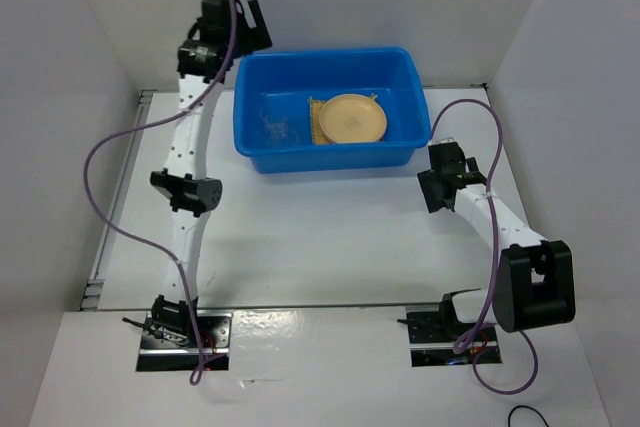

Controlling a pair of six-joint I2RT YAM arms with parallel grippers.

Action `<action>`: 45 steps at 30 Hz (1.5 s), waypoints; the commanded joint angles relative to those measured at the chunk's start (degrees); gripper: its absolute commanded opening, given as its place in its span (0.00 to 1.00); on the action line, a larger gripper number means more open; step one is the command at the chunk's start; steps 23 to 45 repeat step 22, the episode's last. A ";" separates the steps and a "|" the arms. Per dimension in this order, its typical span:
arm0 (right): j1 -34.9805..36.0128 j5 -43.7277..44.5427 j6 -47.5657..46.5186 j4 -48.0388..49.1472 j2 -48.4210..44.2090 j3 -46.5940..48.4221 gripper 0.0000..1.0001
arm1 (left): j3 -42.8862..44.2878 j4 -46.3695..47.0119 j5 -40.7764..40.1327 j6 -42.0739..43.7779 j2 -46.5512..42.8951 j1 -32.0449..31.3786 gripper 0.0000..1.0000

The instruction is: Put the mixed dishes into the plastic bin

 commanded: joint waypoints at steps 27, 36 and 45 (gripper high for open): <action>1.61 -5.51 -0.93 -1.37 -6.33 0.61 0.99 | -103.68 33.27 -7.19 -1.90 -82.62 -1.58 1.00; 1.61 -5.51 -0.93 -1.37 -6.33 0.61 0.99 | -103.68 33.27 -7.19 -1.90 -82.62 -1.58 1.00; 1.61 -5.51 -0.93 -1.37 -6.33 0.61 0.99 | -103.68 33.27 -7.19 -1.90 -82.62 -1.58 1.00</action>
